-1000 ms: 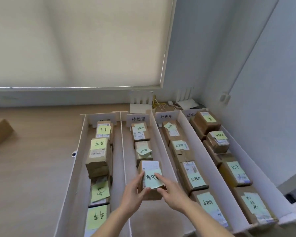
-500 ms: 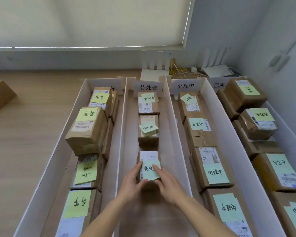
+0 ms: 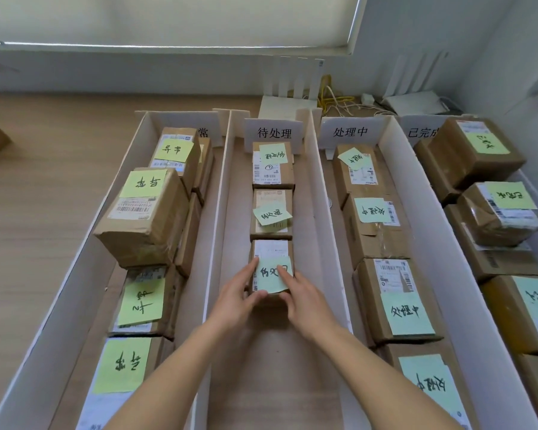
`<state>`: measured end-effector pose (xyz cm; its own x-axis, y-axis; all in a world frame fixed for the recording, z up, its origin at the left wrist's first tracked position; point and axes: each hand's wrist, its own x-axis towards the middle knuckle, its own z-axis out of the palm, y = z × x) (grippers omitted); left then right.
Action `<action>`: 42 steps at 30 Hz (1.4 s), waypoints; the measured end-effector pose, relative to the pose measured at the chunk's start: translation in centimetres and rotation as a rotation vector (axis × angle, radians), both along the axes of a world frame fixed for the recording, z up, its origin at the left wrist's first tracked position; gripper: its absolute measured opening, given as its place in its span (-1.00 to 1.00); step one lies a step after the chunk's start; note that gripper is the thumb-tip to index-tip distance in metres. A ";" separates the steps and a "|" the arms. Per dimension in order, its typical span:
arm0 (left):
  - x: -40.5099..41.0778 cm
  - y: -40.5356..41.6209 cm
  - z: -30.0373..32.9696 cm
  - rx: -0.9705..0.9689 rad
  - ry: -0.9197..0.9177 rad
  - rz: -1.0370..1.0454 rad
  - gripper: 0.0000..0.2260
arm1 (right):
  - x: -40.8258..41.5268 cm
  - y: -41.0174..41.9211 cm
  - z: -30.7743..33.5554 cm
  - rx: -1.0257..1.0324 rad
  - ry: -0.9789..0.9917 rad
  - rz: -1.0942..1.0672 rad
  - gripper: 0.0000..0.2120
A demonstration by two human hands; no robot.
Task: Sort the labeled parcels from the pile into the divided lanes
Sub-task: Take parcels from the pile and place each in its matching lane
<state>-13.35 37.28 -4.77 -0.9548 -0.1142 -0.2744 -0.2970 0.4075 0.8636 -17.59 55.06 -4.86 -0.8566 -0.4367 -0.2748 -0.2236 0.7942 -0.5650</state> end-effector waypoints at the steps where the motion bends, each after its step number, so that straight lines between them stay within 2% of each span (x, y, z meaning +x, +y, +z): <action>1: 0.0 0.0 -0.2 -0.002 0.008 0.003 -0.35 | -0.2 0.0 0.0 0.001 -0.001 0.003 -0.42; 10: 0.1 0.2 0.0 -0.033 -0.002 -0.002 -0.35 | 0.1 -0.2 0.6 0.043 -0.040 -0.008 -0.41; 16: 0.1 0.4 2.8 -0.293 0.009 -0.060 -0.47 | 0.4 0.1 3.6 0.106 -0.051 0.024 -0.46; 20: 0.8 -1.1 6.9 -0.413 0.035 -0.041 -0.48 | 0.2 0.2 8.6 0.217 0.009 0.088 -0.47; 26: 2.4 -6.6 19.3 -0.569 0.160 0.064 -0.45 | -0.4 -5.6 21.3 0.254 0.216 0.197 -0.44; 32: 7.2 -16.8 34.3 -0.654 0.292 0.206 -0.46 | 2.7 -16.0 36.4 0.230 0.469 0.330 -0.42; 38: 18.3 -28.6 48.5 -0.872 0.296 0.386 -0.43 | 9.6 -29.7 49.0 0.153 0.644 0.463 -0.41; 42: 27.1 -36.3 54.8 -0.950 0.251 0.474 -0.38 | 16.4 -38.2 55.4 0.081 0.747 0.543 -0.41</action>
